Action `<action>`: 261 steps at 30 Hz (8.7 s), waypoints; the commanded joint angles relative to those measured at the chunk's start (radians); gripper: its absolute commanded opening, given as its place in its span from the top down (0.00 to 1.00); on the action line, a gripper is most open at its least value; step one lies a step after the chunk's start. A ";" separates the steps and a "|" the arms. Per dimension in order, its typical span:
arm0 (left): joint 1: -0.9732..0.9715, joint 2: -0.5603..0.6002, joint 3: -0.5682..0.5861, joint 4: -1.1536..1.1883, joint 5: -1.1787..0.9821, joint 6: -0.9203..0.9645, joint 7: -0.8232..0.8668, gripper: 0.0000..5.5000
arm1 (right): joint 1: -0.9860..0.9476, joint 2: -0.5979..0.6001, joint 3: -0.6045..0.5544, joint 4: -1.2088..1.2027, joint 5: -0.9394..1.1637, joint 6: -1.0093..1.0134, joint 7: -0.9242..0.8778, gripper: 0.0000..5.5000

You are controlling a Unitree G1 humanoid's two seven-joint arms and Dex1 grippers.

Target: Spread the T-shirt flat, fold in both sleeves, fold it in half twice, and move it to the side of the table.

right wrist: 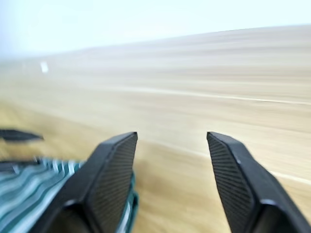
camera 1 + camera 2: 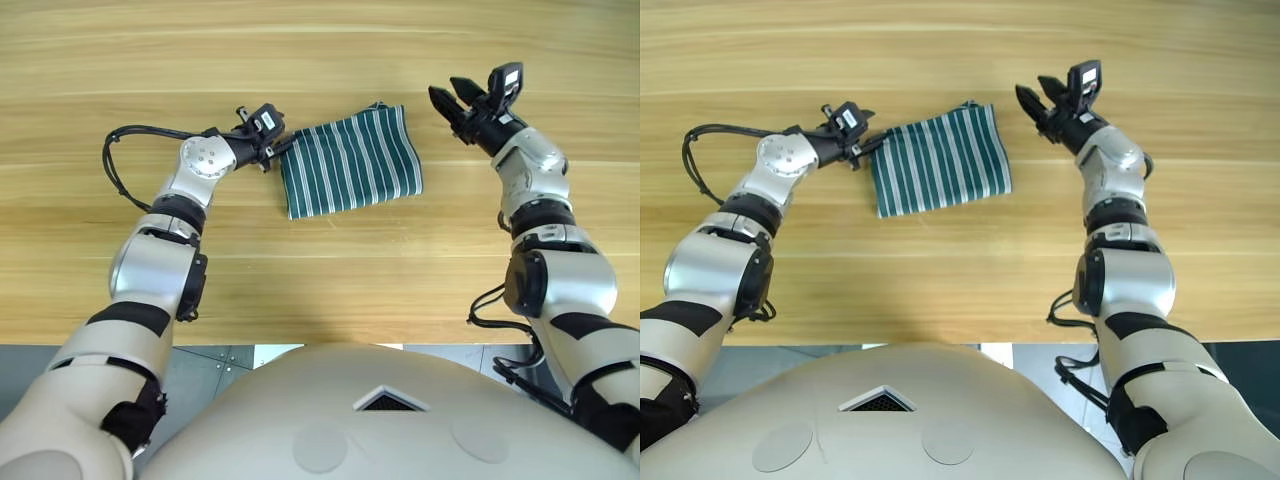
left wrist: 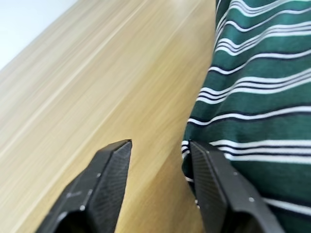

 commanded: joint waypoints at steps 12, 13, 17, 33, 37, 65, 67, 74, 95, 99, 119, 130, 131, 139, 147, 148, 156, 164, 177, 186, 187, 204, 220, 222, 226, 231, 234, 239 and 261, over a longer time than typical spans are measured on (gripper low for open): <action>-0.020 -0.017 0.510 -0.057 -0.474 -0.068 -0.211 0.52 | 0.056 0.121 0.099 -0.105 -0.179 -0.453 0.027 0.12; -0.010 -0.025 0.540 -0.078 -0.519 -0.089 -0.272 0.55 | 0.070 0.127 0.129 -0.131 -0.213 -0.492 0.015 0.16; 0.060 -0.053 0.608 -0.198 -0.672 -0.097 -0.540 0.67 | 0.113 0.129 0.290 -0.192 -0.424 -0.610 -0.091 0.28; 0.243 -0.161 0.520 -0.343 -0.656 -0.206 -0.660 1.00 | 0.127 0.091 0.561 -0.197 -0.710 -0.653 -0.282 0.77; 0.252 -0.171 0.509 -0.343 -0.647 -0.207 -0.650 1.00 | 0.127 0.089 0.574 -0.173 -0.713 -0.644 -0.302 0.89; 0.270 -0.179 0.483 -0.319 -0.608 -0.231 -0.561 1.00 | 0.057 0.030 0.543 0.226 -0.699 -0.063 -0.567 1.00; 0.279 -0.181 0.484 -0.320 -0.605 -0.235 -0.552 1.00 | 0.071 -0.015 0.427 0.240 -0.596 0.008 -0.625 1.00; 0.295 -0.169 0.496 -0.266 -0.574 -0.252 -0.448 1.00 | 0.155 -0.123 0.147 0.249 -0.400 0.124 -0.790 1.00; 0.317 -0.182 0.585 -0.199 -0.623 -0.204 -0.300 1.00 | 0.028 -0.178 -0.038 0.168 -0.371 -0.163 -1.074 1.00; 0.308 -0.211 0.614 -0.210 -0.657 -0.181 -0.268 1.00 | 0.024 -0.180 -0.013 0.091 -0.412 -0.352 -1.225 1.00; 0.263 -0.207 0.662 0.015 -0.561 -0.123 0.133 1.00 | 0.142 0.353 -0.287 0.157 0.133 -0.220 -0.203 1.00; 0.262 -0.135 0.624 0.024 -0.453 -0.167 0.215 1.00 | 0.155 0.275 -0.182 0.139 -0.052 -0.436 -0.208 1.00; 0.262 -0.114 0.587 0.021 -0.398 -0.192 0.257 1.00 | 0.158 0.256 -0.129 0.133 -0.124 -0.482 -0.260 1.00; 0.218 0.008 0.433 -0.035 -0.170 -0.329 0.419 1.00 | 0.162 0.037 0.201 0.048 -0.613 -0.659 -0.771 1.00; 0.198 -0.015 0.384 -0.088 -0.138 -0.397 0.424 1.00 | 0.165 -0.024 0.269 -0.036 -0.673 -0.697 -0.855 1.00; 0.196 -0.013 0.377 -0.089 -0.128 -0.398 0.435 1.00 | 0.162 -0.029 0.280 -0.039 -0.688 -0.693 -0.871 1.00; 0.206 -0.003 0.358 -0.087 -0.104 -0.409 0.490 1.00 | 0.142 -0.051 0.350 -0.020 -0.769 -0.646 -0.993 1.00; 0.200 0.016 0.345 -0.073 -0.089 -0.402 0.534 1.00 | 0.116 -0.049 0.388 0.006 -0.792 -0.616 -1.037 1.00; 0.183 0.018 0.331 -0.058 -0.077 -0.394 0.550 1.00 | 0.102 -0.048 0.413 0.026 -0.786 -0.601 -1.057 1.00; 0.182 0.018 0.333 -0.056 -0.082 -0.395 0.551 1.00 | 0.097 -0.047 0.423 0.030 -0.785 -0.599 -1.060 1.00; 0.182 0.017 0.333 -0.056 -0.082 -0.395 0.552 1.00 | 0.096 -0.048 0.423 0.031 -0.784 -0.598 -1.059 1.00; 0.182 0.015 0.333 -0.051 -0.084 -0.394 0.553 1.00 | 0.091 -0.052 0.423 0.034 -0.784 -0.597 -1.065 1.00; 0.178 0.017 0.334 -0.048 -0.087 -0.389 0.546 1.00 | 0.084 -0.051 0.356 0.072 -0.695 -0.538 -1.019 1.00; 0.177 0.018 0.333 -0.048 -0.087 -0.388 0.545 1.00 | 0.084 -0.050 0.340 0.077 -0.673 -0.527 -1.009 1.00; 0.176 0.020 0.334 -0.047 -0.087 -0.387 0.544 1.00 | 0.083 -0.047 0.315 0.080 -0.640 -0.517 -0.983 1.00; 0.176 0.021 0.337 -0.048 -0.091 -0.386 0.544 1.00 | 0.077 -0.056 0.253 0.093 -0.575 -0.467 -0.968 1.00; 0.177 0.019 0.349 -0.046 -0.108 -0.382 0.530 1.00 | 0.081 -0.051 0.200 0.096 -0.508 -0.461 -0.921 1.00; 0.176 0.016 0.360 -0.045 -0.134 -0.374 0.504 1.00 | 0.085 -0.046 0.154 0.095 -0.455 -0.458 -0.874 1.00; 0.170 0.017 0.382 -0.043 -0.157 -0.350 0.493 1.00 | 0.090 -0.056 0.124 0.093 -0.431 -0.446 -0.860 1.00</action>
